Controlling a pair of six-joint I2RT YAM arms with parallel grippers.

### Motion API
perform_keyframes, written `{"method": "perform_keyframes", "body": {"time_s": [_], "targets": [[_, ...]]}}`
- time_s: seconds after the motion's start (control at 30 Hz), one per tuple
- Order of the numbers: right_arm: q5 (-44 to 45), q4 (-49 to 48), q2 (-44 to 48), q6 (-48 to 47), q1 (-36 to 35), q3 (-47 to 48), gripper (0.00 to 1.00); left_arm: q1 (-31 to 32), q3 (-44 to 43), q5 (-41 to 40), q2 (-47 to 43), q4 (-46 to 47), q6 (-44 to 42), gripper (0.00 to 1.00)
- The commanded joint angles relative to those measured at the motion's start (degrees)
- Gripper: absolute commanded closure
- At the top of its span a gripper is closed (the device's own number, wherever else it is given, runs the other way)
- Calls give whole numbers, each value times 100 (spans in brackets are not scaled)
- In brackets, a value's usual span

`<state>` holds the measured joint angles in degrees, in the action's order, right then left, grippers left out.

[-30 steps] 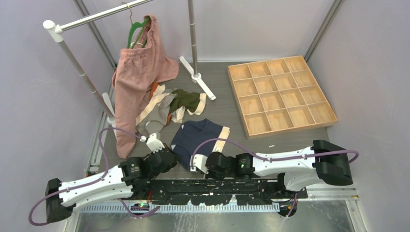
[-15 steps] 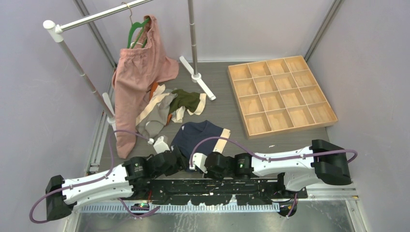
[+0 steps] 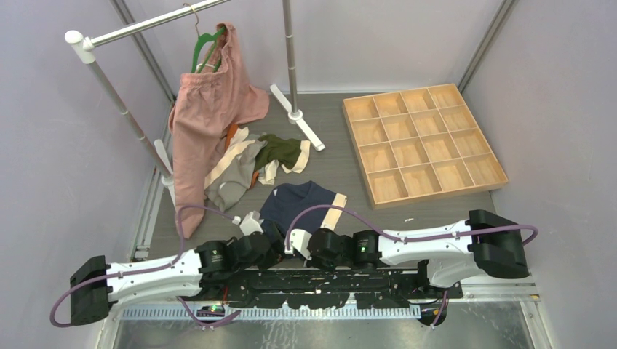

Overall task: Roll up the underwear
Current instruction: Fold the underwear at the center of the board.

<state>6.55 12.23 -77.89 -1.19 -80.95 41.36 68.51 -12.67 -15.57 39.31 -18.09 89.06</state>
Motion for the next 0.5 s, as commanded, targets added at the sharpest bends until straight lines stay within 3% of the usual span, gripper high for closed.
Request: {"method": "perform_keyframes", "body": {"time_s": [0.0, 0.27, 0.47], "targets": [[101, -230, 10, 77, -14, 56, 99, 26, 117, -217, 89, 664, 162, 21], [136, -177, -32, 73, -13, 63, 99, 26, 137, -498, -270, 239, 288, 53], [136, -142, -63, 84, -13, 36, 99, 27, 95, -769, -832, -382, 325, 56]]}}
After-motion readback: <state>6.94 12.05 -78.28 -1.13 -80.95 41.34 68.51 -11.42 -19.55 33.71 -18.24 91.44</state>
